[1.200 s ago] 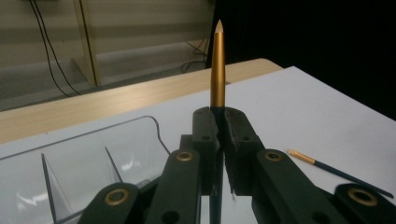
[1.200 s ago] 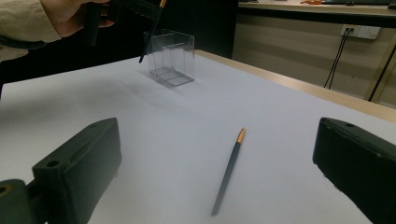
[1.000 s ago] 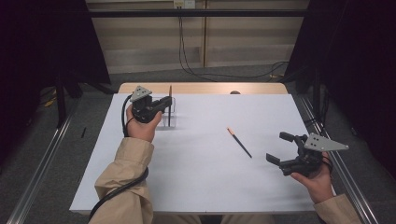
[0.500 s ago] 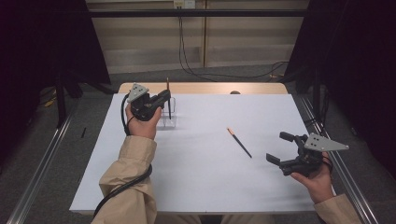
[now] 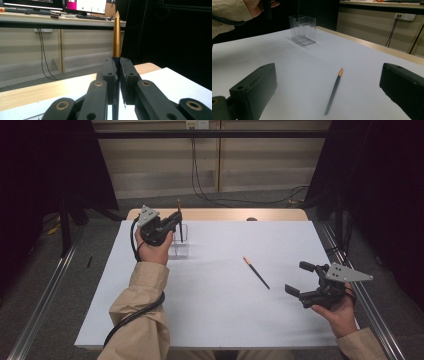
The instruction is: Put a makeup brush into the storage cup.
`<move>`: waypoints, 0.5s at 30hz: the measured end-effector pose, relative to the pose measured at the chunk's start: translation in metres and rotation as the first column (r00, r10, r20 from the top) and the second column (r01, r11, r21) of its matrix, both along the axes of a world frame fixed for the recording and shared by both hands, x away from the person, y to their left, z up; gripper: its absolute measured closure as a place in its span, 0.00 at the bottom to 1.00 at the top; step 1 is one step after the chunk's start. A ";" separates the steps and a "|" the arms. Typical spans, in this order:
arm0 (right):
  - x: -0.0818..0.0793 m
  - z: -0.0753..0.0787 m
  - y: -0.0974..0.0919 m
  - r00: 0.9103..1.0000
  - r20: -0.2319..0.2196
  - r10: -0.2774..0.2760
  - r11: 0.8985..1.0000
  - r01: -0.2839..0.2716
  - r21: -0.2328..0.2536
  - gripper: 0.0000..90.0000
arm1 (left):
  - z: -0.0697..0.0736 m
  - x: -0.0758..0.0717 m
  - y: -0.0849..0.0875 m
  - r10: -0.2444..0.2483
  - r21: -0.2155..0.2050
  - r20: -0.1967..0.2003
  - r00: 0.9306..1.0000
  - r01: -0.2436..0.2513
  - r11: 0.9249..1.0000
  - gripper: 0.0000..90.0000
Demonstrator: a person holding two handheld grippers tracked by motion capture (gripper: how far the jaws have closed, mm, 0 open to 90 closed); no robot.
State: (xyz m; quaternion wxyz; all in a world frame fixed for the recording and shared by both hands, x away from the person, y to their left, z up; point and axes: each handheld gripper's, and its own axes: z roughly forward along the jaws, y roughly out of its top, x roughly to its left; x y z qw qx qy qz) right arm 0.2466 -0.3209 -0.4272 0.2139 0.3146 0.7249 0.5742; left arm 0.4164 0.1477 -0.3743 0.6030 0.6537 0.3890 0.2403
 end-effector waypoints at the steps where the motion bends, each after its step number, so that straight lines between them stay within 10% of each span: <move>1: 0.000 0.000 0.000 1.000 -0.001 0.002 1.000 -0.002 0.001 0.01 | 0.001 0.001 0.000 -0.003 -0.002 0.001 1.000 0.003 1.000 0.93; 15: 0.001 -0.001 -0.001 1.000 -0.004 0.001 1.000 -0.001 -0.001 0.01 | 0.003 0.013 -0.005 0.008 0.005 0.030 1.000 -0.008 1.000 0.93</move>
